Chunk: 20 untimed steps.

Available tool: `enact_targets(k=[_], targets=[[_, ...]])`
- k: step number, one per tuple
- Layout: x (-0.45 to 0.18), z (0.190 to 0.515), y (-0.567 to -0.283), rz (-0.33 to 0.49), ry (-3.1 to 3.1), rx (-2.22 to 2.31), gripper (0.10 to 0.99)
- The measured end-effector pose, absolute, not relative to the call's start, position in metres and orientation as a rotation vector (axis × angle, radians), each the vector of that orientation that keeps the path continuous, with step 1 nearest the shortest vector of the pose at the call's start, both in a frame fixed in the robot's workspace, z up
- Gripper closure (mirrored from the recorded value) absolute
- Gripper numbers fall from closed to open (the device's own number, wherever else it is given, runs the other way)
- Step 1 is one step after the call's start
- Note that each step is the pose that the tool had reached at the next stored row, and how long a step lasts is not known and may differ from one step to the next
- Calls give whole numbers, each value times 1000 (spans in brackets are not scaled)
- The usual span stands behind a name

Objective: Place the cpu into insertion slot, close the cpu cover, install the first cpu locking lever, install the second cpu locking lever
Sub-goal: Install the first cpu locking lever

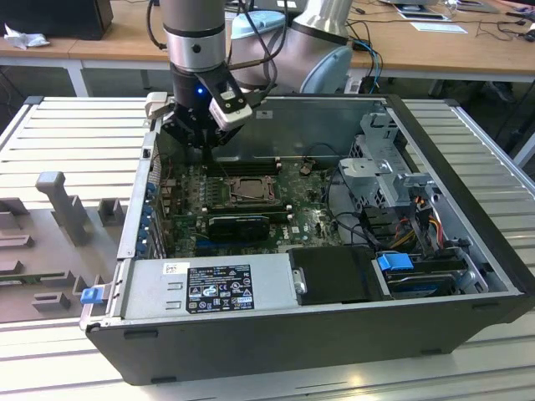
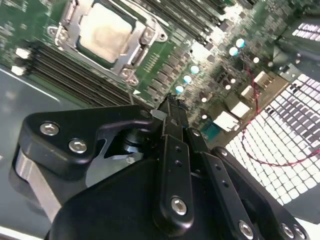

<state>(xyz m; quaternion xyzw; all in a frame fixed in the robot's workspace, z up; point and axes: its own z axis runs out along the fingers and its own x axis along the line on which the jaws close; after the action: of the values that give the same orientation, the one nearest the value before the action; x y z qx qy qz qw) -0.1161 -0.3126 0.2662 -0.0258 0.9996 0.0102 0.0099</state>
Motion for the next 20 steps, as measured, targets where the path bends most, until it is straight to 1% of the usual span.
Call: enact_targets(k=[14,17,20], targets=[[-118,258,-293,32,3122,-79,980],[-116,256,-284,32,3123,-76,980],[-109,256,-284,32,3123,-71,980]])
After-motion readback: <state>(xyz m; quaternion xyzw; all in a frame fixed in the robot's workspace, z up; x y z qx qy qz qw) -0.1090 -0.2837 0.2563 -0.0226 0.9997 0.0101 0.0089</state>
